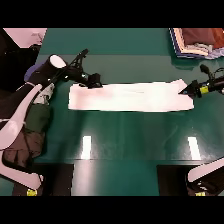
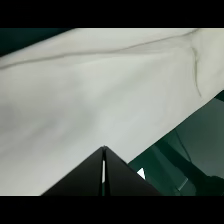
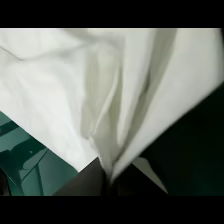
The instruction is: Fold the shirts.
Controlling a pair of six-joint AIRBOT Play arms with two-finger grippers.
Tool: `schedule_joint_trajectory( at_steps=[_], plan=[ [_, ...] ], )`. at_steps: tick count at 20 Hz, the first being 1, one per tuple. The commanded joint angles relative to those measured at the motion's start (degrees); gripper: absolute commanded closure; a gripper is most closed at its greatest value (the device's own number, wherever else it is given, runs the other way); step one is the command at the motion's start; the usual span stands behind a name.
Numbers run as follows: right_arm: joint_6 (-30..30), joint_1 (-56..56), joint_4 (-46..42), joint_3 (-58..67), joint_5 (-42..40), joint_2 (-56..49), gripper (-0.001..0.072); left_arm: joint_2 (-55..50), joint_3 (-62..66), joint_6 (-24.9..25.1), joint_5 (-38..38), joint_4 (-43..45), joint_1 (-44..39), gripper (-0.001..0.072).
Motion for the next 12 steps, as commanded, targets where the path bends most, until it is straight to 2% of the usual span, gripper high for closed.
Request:
schedule_joint_trajectory(
  at_steps=[1,3,5,12],
  plan=[
    [4.22,1.33,2.84,0.09,0.17,7.28,0.0700,-7.58,9.09,-2.21,0.44,1.49,-4.39,0.0685],
    [7.74,3.48,5.09,0.09,0.15,10.82,0.0700,-12.72,14.05,-3.45,0.46,1.49,-7.32,0.0685],
    [8.52,6.19,8.72,0.48,0.15,13.33,0.0700,-17.62,18.73,-4.70,0.22,1.53,-10.16,0.0684],
    [14.12,18.75,8.74,17.70,1.22,13.86,0.0700,-25.55,25.73,-6.47,0.52,1.95,-16.24,0.0685]
  ],
)
